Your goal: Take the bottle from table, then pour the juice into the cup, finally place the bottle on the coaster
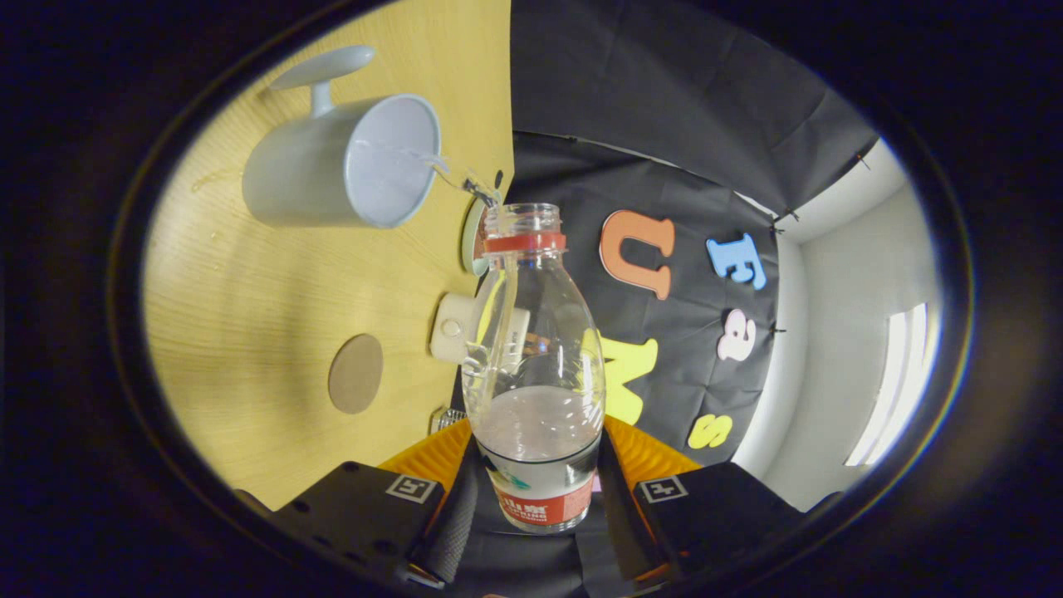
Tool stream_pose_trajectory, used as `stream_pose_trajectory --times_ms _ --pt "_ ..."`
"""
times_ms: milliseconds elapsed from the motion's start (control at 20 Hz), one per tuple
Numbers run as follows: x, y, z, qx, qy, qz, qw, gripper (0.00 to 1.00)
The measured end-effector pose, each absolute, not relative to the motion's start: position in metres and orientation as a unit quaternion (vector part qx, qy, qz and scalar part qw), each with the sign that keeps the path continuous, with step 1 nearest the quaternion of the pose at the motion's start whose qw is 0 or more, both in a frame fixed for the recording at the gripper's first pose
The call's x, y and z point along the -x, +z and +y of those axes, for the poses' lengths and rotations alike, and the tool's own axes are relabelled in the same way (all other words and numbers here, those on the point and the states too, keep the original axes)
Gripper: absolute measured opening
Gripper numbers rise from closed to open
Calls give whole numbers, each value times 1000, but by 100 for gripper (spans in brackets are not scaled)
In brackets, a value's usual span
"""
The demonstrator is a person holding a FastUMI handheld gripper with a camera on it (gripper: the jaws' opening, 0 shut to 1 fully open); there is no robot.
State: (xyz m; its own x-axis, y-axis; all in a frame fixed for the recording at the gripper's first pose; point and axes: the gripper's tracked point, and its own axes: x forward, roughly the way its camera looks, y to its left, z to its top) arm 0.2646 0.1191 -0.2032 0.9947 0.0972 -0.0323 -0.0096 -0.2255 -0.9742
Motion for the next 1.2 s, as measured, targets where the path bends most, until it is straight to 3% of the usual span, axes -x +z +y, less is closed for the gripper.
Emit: stream_pose_trajectory --times_ms 1200 --pt "-258 -186 125 811 36 -49 581 74"
